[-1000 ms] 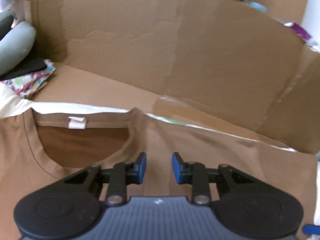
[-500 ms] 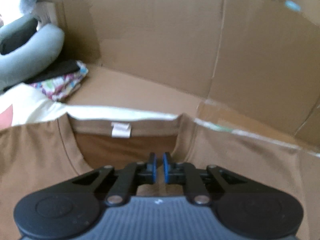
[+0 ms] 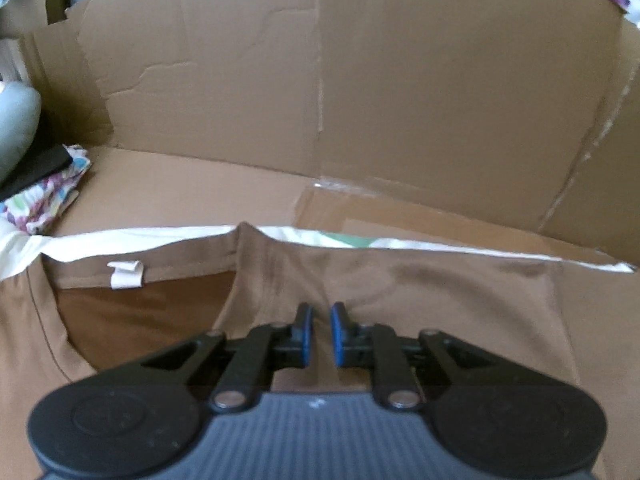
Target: Fold clothes
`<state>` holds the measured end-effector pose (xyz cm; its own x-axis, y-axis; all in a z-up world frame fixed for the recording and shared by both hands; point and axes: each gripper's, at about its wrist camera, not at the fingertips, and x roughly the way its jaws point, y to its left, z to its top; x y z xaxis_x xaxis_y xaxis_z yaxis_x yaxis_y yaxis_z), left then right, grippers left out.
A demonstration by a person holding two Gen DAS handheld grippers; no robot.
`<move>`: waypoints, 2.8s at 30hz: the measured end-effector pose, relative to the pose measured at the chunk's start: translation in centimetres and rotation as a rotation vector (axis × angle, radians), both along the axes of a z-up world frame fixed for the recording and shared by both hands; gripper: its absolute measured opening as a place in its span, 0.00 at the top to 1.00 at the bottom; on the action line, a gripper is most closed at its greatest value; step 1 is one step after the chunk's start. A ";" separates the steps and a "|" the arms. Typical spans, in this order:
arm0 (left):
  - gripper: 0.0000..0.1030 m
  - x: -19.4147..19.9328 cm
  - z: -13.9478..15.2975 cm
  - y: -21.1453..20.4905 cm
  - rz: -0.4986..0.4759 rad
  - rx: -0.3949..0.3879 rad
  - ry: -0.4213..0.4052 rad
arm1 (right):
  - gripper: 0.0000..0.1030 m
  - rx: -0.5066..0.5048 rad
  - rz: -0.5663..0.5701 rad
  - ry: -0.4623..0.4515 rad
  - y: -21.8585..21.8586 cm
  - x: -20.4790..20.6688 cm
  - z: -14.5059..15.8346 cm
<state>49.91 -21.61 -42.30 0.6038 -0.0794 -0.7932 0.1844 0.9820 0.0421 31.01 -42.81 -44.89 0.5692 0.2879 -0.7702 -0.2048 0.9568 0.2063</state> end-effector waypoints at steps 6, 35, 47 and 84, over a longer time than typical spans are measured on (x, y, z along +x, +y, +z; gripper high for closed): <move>0.94 1.5 0.5 0.8 0.027 0.057 -0.010 | 0.47 -0.006 0.003 -0.004 -0.1 -0.4 -0.4; 0.94 -0.8 -0.7 -13.1 -0.261 -0.034 0.047 | 0.47 0.025 -0.066 -0.002 0.2 -2.0 -0.2; 0.93 -0.1 0.5 -11.9 -0.254 -0.018 0.049 | 0.46 0.216 -0.365 0.078 -0.6 -1.7 -1.1; 0.82 -16.4 2.1 -5.5 -0.405 -0.164 0.109 | 0.70 0.343 -0.672 0.056 -2.7 -1.1 -2.5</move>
